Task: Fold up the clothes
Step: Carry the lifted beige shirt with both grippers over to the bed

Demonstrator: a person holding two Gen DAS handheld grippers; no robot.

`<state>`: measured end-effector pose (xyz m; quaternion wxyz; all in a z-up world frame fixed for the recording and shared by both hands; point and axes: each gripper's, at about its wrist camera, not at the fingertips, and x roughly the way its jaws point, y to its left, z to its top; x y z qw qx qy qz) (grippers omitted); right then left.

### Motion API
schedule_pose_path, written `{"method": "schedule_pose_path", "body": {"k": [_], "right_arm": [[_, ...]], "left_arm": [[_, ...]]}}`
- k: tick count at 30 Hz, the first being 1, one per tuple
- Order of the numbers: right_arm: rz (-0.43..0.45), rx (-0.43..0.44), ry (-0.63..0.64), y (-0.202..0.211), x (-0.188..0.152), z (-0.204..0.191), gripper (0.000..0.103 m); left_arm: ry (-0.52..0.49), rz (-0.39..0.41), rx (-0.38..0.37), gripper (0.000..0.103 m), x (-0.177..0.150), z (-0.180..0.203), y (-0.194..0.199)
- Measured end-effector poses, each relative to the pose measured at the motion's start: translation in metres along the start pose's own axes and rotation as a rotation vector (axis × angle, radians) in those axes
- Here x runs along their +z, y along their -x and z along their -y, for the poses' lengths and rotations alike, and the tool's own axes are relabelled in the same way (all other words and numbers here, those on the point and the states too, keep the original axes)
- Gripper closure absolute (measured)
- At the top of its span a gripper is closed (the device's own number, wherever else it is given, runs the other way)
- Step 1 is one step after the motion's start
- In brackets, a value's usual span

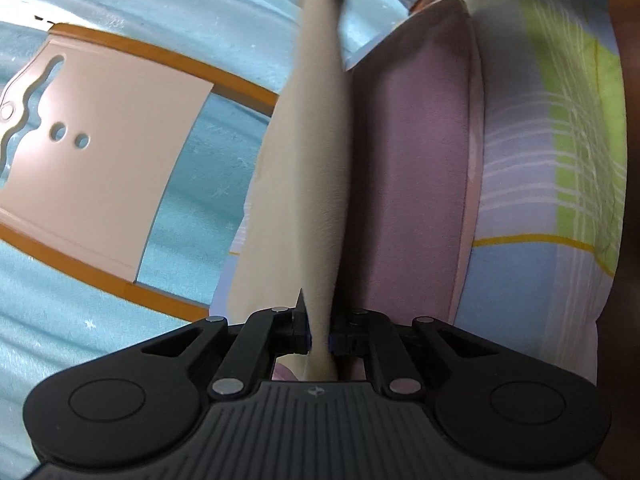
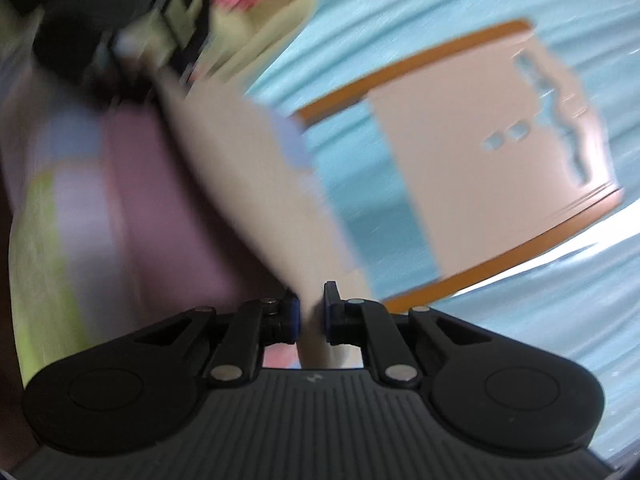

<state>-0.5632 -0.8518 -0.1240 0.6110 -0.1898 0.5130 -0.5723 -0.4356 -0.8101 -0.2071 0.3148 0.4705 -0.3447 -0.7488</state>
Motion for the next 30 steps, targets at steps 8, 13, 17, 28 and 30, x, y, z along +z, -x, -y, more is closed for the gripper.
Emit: {"method": "schedule_pose_path", "body": {"k": [8,13,17,28,30], "right_arm": [[-0.072,0.094,0.005,-0.017,-0.029,-0.042,0.095],[-0.073,0.089,-0.026,-0.023,-0.034,-0.049,0.093],[-0.076,0.089,-0.037,-0.021,-0.036,-0.056,0.093],[-0.072,0.054,-0.022,-0.001,-0.033,-0.043,0.091],[-0.076,0.052,-0.013,-0.001,-0.034,-0.045,0.091]], "left_arm": [[-0.031,0.016,0.062,0.095,-0.001,0.005,0.024],[-0.075,0.008,0.129,0.095,0.005,-0.002,0.039],[-0.097,-0.035,0.067,0.096,-0.014,0.026,0.037],[0.007,0.0,0.107,0.087,-0.03,0.025,0.069],[0.015,0.006,0.112,0.089,-0.027,0.028,0.07]]}}
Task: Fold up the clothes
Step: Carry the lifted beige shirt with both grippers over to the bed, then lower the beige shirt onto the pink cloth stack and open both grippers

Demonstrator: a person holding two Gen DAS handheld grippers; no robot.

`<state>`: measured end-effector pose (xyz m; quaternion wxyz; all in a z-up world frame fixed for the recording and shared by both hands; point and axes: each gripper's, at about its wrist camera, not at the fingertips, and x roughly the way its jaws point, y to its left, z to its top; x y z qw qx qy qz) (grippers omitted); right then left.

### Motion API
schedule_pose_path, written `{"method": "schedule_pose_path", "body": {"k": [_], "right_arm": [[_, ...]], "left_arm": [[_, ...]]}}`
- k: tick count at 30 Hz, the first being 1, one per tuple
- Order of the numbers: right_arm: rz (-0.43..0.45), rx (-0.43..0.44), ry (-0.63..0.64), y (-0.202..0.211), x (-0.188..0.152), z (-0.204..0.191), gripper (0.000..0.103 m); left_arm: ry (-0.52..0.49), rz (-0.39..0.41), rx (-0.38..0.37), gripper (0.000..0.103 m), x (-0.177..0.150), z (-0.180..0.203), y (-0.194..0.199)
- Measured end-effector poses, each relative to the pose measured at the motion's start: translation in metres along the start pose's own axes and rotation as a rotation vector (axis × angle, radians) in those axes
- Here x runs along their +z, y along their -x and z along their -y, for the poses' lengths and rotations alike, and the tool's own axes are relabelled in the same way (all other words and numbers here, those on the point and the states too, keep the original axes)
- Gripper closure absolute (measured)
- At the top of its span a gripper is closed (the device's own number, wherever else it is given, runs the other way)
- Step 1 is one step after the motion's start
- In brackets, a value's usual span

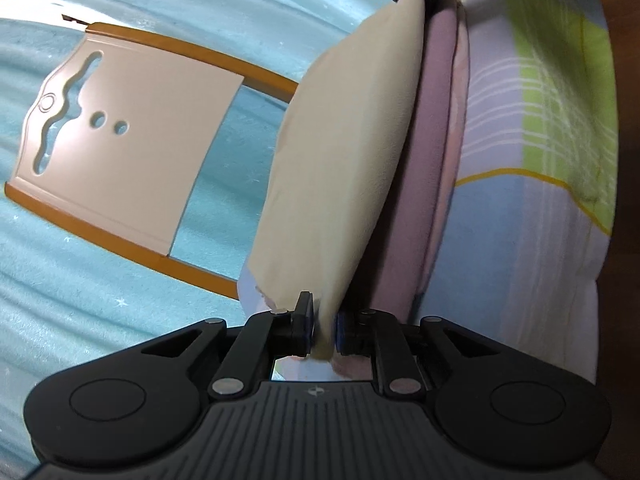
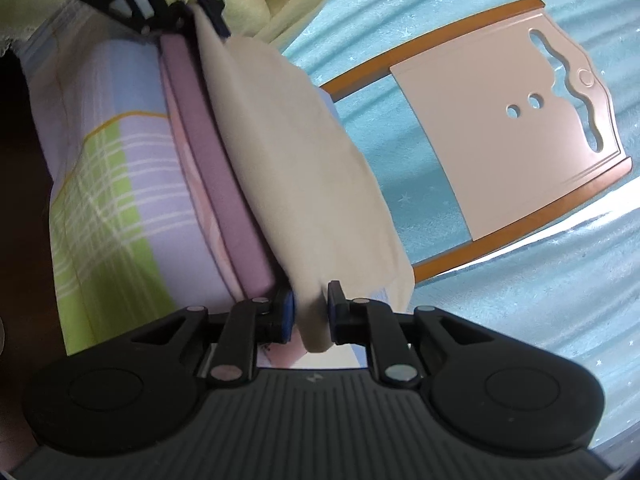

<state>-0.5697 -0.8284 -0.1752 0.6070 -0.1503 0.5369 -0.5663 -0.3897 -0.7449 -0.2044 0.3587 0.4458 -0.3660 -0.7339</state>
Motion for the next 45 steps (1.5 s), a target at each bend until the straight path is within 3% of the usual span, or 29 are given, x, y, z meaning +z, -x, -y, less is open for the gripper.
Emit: {"method": "schedule_pose_path", "body": {"k": [7,11,17,21,24,31,36,41,44,45], "right_arm": [[-0.004,0.002,-0.017,0.006,0.0,-0.002,0.093],[-0.009,0.003,-0.028,0.014,-0.002,-0.006,0.092],[-0.029,0.019,-0.09,0.035,-0.007,0.002,0.091],[-0.002,0.013,-0.229,0.056,-0.011,0.02,0.091],[0.019,0.027,-0.365,0.062,-0.01,0.037,0.091],[0.042,0.167,-0.698,0.04,-0.002,0.059,0.091],[0.0,0.208,-0.709,0.021,-0.009,0.051,0.09],[-0.006,0.211,-0.742,0.023,-0.012,0.053,0.09],[-0.036,0.214,-0.771,0.025,-0.016,0.055,0.089],[-0.038,0.211,-0.789,0.028,-0.018,0.056,0.089]], "left_arm": [[0.012,-0.005,-0.017,0.096,0.0,-0.014,-0.029],[0.004,-0.009,-0.042,0.096,0.017,-0.031,-0.082],[0.053,-0.012,-0.072,0.09,0.016,-0.054,-0.081],[0.198,0.017,-0.072,0.088,0.007,-0.076,-0.069],[0.325,0.044,-0.083,0.082,0.004,-0.093,-0.062],[0.381,0.039,-0.143,0.078,0.019,-0.098,-0.092],[0.373,0.02,-0.177,0.083,0.016,-0.086,-0.104],[0.417,-0.008,-0.175,0.081,0.013,-0.092,-0.104],[0.462,-0.043,-0.174,0.076,0.013,-0.098,-0.101],[0.494,-0.052,-0.181,0.069,0.012,-0.101,-0.099]]}}
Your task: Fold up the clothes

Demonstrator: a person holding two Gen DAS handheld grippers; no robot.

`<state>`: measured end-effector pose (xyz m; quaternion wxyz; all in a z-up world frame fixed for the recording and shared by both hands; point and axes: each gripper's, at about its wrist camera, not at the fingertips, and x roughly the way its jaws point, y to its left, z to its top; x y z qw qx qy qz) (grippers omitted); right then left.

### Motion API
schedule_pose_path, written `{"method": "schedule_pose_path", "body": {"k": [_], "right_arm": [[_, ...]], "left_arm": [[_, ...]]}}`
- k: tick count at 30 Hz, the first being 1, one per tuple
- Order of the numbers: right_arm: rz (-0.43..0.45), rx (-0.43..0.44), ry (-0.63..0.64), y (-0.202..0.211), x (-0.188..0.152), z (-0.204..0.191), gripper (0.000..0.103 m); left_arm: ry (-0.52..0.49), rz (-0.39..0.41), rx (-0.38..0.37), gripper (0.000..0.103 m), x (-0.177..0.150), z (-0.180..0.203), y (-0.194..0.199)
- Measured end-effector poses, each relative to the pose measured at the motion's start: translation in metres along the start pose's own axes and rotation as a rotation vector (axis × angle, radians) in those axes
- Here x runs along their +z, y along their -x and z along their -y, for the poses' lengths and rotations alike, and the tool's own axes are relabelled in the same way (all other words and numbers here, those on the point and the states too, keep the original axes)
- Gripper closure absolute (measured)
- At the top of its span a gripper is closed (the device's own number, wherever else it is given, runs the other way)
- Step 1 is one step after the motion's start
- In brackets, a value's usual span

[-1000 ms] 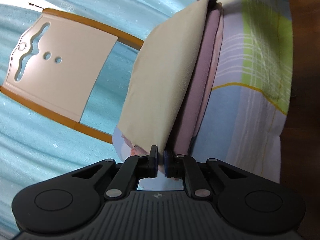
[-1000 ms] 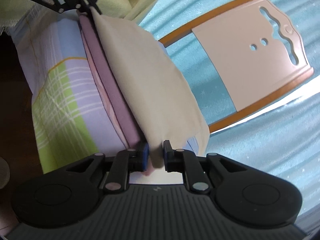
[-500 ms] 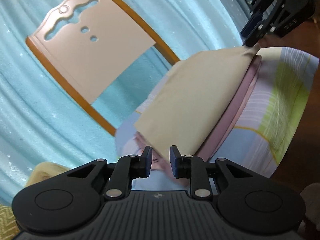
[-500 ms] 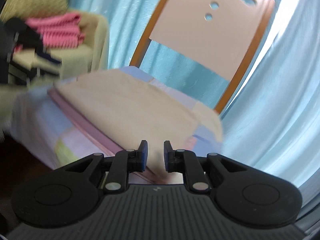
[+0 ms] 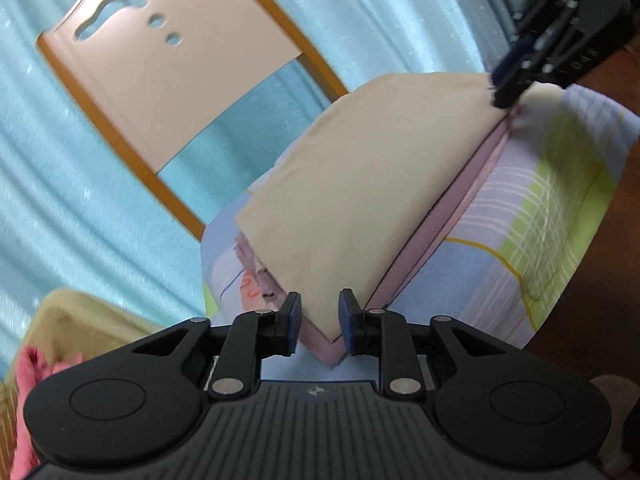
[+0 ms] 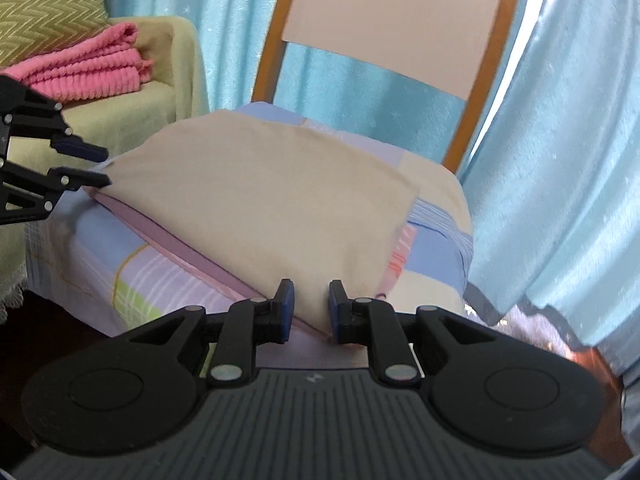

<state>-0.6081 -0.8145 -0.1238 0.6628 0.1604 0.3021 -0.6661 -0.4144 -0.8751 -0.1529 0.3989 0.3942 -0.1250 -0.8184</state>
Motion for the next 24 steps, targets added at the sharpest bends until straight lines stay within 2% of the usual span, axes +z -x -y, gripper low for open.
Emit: {"method": "schedule_pose_path", "body": {"k": [1,2,5,7,9,11,13,15,17,18,19,22,24], "right_arm": [[0.004,0.001,-0.025,0.006,0.0,0.003,0.089],[0.011,0.009,-0.052,0.012,-0.001,0.005,0.089],[0.044,0.021,-0.122,0.039,-0.009,0.01,0.085],[0.054,0.014,-0.166,0.056,-0.02,0.01,0.073],[0.057,0.021,-0.238,0.07,-0.033,0.008,0.07],[0.053,0.032,-0.299,0.082,-0.048,0.004,0.06],[0.051,0.035,-0.35,0.093,-0.061,-0.001,0.045],[0.05,0.026,-0.378,0.102,-0.071,-0.006,0.036],[0.062,-0.003,-0.389,0.11,-0.075,-0.009,0.021],[0.072,-0.022,-0.398,0.113,-0.076,-0.009,0.007],[0.081,-0.035,-0.416,0.116,-0.076,-0.009,0.001],[0.082,-0.038,-0.474,0.116,-0.075,-0.006,0.001],[0.091,-0.048,-0.5,0.115,-0.072,-0.008,0.001]], "left_arm": [[0.049,-0.008,-0.015,0.056,0.0,-0.004,0.003],[0.106,-0.01,-0.027,0.052,0.0,-0.009,0.008],[0.239,-0.013,-0.037,0.05,-0.004,-0.014,0.026],[0.303,-0.02,-0.035,0.041,-0.006,-0.013,0.039],[0.355,-0.024,-0.023,0.028,-0.009,-0.01,0.053],[0.392,-0.02,-0.015,0.023,-0.011,-0.003,0.069],[0.437,-0.024,-0.003,0.011,-0.012,0.004,0.084],[0.5,-0.024,0.007,0.003,-0.015,0.011,0.096],[0.525,-0.03,0.011,0.003,-0.017,0.019,0.105],[0.519,-0.026,0.027,0.002,-0.015,0.021,0.109],[0.53,-0.012,0.044,0.0,-0.013,0.02,0.113],[0.626,-0.019,0.018,0.0,-0.013,0.017,0.119],[0.635,-0.017,0.025,0.0,-0.013,0.022,0.122]]}}
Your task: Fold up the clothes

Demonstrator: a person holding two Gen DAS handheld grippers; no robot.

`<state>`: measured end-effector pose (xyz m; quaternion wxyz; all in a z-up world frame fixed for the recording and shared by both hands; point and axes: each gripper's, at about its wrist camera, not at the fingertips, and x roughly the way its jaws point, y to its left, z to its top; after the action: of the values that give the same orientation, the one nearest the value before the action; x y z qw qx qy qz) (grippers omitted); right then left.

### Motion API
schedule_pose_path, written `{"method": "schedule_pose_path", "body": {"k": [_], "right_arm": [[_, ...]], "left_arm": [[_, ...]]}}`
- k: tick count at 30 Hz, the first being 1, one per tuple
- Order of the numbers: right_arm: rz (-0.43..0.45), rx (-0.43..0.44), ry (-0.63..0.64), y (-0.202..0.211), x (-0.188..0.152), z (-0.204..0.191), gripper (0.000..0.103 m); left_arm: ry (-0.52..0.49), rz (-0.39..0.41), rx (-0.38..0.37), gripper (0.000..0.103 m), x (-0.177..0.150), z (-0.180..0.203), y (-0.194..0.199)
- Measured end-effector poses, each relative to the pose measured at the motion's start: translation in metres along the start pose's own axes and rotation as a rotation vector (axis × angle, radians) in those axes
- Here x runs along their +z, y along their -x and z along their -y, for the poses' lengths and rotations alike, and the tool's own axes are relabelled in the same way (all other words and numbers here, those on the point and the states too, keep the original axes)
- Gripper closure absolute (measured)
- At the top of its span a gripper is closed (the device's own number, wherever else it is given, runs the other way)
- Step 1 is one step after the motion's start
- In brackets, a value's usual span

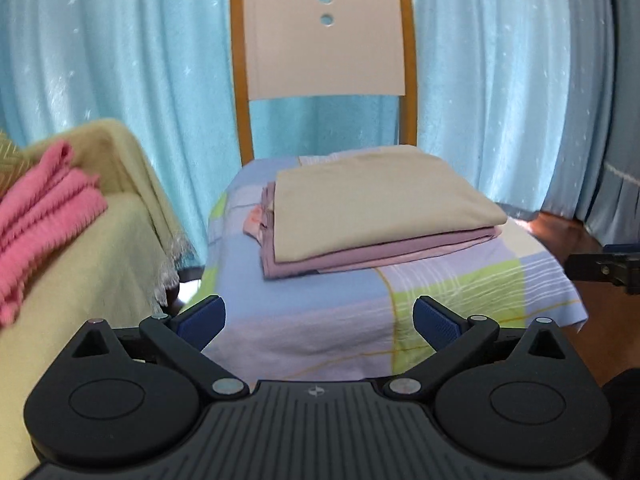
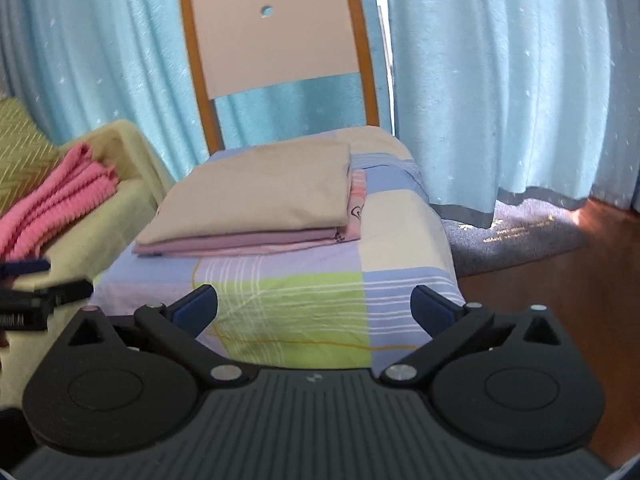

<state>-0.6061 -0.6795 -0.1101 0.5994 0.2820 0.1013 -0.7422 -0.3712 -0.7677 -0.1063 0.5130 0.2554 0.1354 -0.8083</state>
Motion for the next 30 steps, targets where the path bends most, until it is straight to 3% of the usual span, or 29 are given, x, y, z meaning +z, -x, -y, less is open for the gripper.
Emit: {"method": "schedule_pose_path", "body": {"k": [4,8,20,30], "right_arm": [[0.0,-0.046,0.018,-0.008,-0.002,-0.009,0.001],[0.004,-0.067,0.024,-0.009,-0.004,-0.009,0.001],[0.015,-0.088,0.039,-0.009,-0.004,-0.013,0.001],[0.01,-0.096,0.064,-0.01,-0.003,-0.019,0.001]], "left_arm": [[-0.025,0.03,0.025,0.0,-0.003,0.01,0.005],[-0.072,0.008,0.06,0.0,-0.003,0.022,0.001],[-0.119,-0.017,0.042,0.0,-0.006,0.035,-0.001],[-0.086,-0.029,0.038,0.0,-0.006,0.034,-0.002]]}}
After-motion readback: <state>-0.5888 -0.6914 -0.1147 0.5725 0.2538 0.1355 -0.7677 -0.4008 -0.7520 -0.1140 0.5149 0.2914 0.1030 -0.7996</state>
